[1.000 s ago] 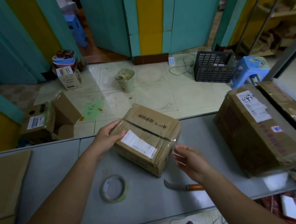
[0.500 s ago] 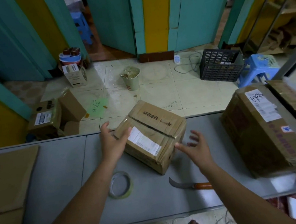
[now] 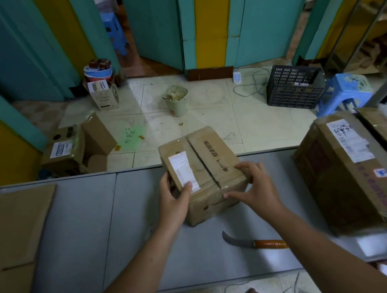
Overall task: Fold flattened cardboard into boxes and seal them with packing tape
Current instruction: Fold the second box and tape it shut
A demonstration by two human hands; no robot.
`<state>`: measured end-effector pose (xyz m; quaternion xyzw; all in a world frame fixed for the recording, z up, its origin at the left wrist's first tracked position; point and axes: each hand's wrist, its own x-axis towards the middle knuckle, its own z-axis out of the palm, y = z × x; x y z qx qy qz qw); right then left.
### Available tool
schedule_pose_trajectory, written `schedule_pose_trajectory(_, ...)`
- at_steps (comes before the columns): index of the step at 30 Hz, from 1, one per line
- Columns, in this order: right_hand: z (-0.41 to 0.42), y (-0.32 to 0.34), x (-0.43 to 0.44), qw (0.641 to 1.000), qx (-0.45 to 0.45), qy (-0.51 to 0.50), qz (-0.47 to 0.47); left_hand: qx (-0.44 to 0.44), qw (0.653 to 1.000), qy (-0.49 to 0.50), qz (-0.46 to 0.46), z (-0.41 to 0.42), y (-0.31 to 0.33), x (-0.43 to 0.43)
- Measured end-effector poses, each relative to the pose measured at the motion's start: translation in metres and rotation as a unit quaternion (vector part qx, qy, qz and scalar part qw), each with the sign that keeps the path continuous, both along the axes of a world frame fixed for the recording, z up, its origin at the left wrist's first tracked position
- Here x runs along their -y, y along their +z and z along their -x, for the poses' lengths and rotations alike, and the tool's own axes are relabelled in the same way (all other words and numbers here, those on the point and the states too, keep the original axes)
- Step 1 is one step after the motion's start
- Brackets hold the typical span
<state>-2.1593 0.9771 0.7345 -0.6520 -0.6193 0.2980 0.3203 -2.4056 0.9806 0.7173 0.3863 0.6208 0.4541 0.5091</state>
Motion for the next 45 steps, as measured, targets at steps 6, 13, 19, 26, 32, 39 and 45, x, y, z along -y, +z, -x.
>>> schedule_pose_trajectory(6,0.036,-0.009,0.028,0.998,0.035,-0.042,-0.038,-0.027,0.997,-0.066,-0.011,0.027,0.008,-0.02)
schedule_pose_trajectory(13,0.042,-0.009,0.027,0.99,0.105,-0.027,-0.093,-0.213,0.956,-0.149,-0.14,0.022,0.006,0.009)
schedule_pose_trajectory(19,0.043,-0.015,0.023,0.973,0.148,0.029,-0.174,-0.381,0.884,-0.134,-0.237,0.008,-0.006,0.011)
schedule_pose_trajectory(26,0.044,-0.018,0.025,0.978,0.126,0.015,-0.163,-0.335,0.902,-0.136,-0.235,0.01,-0.016,0.012)
schedule_pose_trajectory(32,0.034,-0.013,0.034,0.986,0.084,0.065,-0.132,-0.266,0.942,-0.126,-0.162,0.056,-0.024,0.028)
schedule_pose_trajectory(39,0.032,-0.016,0.057,0.99,0.06,0.059,-0.109,-0.462,0.85,-0.249,-0.052,0.111,-0.065,0.077)
schedule_pose_trajectory(45,0.032,-0.003,0.046,0.985,0.111,0.072,-0.108,-0.537,0.788,-0.29,-0.078,0.101,-0.074,0.081)
